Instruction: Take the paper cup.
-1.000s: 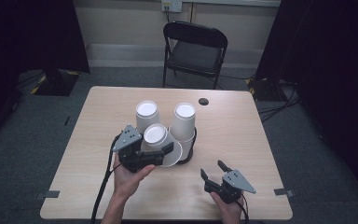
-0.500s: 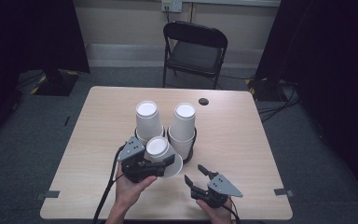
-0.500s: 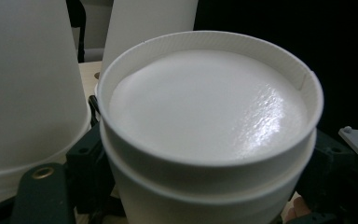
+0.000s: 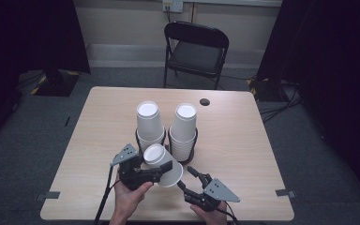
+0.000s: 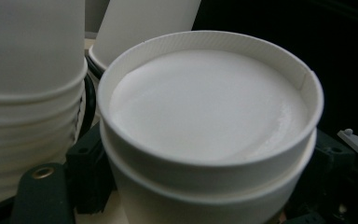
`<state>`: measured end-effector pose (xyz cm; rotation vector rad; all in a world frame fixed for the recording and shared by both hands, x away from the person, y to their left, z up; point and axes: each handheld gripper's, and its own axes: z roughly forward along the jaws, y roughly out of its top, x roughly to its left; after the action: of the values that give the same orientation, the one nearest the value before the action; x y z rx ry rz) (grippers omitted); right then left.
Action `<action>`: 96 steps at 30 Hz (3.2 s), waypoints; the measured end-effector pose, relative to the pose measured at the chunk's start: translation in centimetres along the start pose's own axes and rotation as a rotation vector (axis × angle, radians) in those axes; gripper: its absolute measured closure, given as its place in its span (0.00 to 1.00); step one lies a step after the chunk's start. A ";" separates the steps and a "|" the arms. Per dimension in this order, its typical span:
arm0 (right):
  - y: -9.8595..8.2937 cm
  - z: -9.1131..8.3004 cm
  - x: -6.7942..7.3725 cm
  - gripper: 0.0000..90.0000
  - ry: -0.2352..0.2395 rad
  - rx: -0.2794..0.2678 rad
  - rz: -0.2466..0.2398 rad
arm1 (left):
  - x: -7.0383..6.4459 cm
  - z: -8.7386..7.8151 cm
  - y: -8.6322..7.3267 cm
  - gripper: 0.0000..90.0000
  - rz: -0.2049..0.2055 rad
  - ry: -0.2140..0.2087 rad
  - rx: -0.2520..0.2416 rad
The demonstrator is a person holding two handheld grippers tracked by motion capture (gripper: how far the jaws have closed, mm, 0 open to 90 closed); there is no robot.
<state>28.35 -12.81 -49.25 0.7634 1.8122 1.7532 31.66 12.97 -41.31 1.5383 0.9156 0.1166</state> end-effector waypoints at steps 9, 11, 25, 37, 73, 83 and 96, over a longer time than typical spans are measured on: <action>0.1 0.5 0.0 0.59 0.018 -0.045 -0.040 | -0.1 0.3 -0.2 0.23 -0.045 -0.033 0.011; 0.2 0.6 0.0 0.60 0.018 -0.059 -0.046 | -0.3 0.5 -0.2 0.23 -0.052 -0.054 0.016; 0.9 1.1 -0.7 0.70 0.003 -0.129 -0.078 | -1.3 2.2 -0.7 0.22 -0.131 -0.150 0.042; 1.1 0.7 -0.9 0.88 -0.032 -0.166 -0.061 | -0.6 1.8 -1.0 0.16 -0.111 -0.155 0.026; 2.0 -1.0 -2.1 0.96 -0.079 -0.021 0.022 | 1.2 -1.2 -1.4 0.17 0.122 -0.096 -0.048; 2.7 -0.7 -2.5 0.96 -0.038 0.108 0.066 | 1.6 -1.8 -1.8 0.17 0.254 0.063 0.002; 3.7 -0.1 -2.7 0.96 0.014 0.257 0.082 | 1.3 -2.3 -2.4 0.17 0.365 0.085 0.056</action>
<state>30.45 -14.71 -45.65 0.9393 2.0689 1.5954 30.13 15.35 -43.53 1.7514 0.6992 0.4237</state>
